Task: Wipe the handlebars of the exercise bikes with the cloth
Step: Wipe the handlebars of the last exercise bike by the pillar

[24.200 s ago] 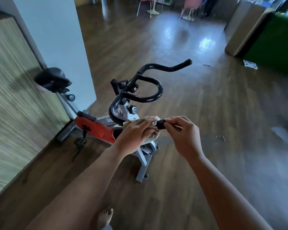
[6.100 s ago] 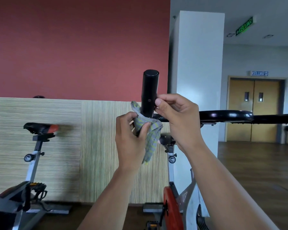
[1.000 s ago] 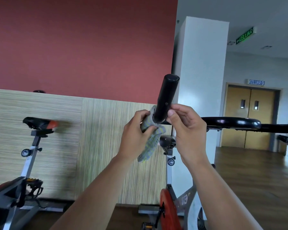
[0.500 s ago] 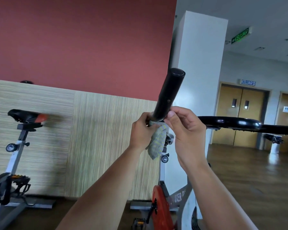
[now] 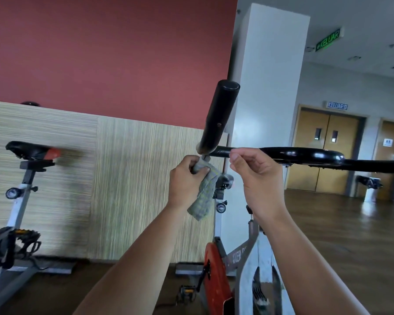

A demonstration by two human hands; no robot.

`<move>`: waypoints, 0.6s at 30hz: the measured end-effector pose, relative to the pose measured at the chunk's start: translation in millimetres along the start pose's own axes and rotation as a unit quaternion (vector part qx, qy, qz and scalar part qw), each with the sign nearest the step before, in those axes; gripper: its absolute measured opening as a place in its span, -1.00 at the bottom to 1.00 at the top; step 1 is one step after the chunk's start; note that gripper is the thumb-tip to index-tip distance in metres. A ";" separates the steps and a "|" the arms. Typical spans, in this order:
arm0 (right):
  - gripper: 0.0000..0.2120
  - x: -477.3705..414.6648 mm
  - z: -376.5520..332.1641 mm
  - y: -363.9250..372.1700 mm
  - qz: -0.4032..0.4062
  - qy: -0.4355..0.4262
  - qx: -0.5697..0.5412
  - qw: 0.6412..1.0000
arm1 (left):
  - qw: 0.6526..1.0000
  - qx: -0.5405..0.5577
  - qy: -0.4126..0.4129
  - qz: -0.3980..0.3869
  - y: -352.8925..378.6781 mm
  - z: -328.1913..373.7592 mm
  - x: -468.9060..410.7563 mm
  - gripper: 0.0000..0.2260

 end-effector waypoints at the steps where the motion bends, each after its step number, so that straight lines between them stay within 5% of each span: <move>1: -0.93 2.3 0.4 -2.3 -0.003 0.002 0.019 1.000 | 1.000 -0.007 0.003 -0.004 -1.9 1.9 3.3 -0.84; 11: -0.86 43.5 11.2 -49.2 -0.028 0.049 0.188 0.980 | 0.992 -0.092 0.041 -0.077 -13.6 43.7 57.1 -0.80; 18: -0.83 74.7 11.3 -104.9 -0.068 0.064 0.343 0.935 | 0.972 -0.146 0.059 -0.173 6.1 76.3 105.0 -0.76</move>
Point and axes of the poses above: each hand's wrist, its own x-axis away from the middle knuckle, its own y-axis out of the palm, z = x × y, the point moved 4 cm from there along -x, towards the middle knuckle, and after that the axes turned 2 degrees about -y, right-handed, at the moved point
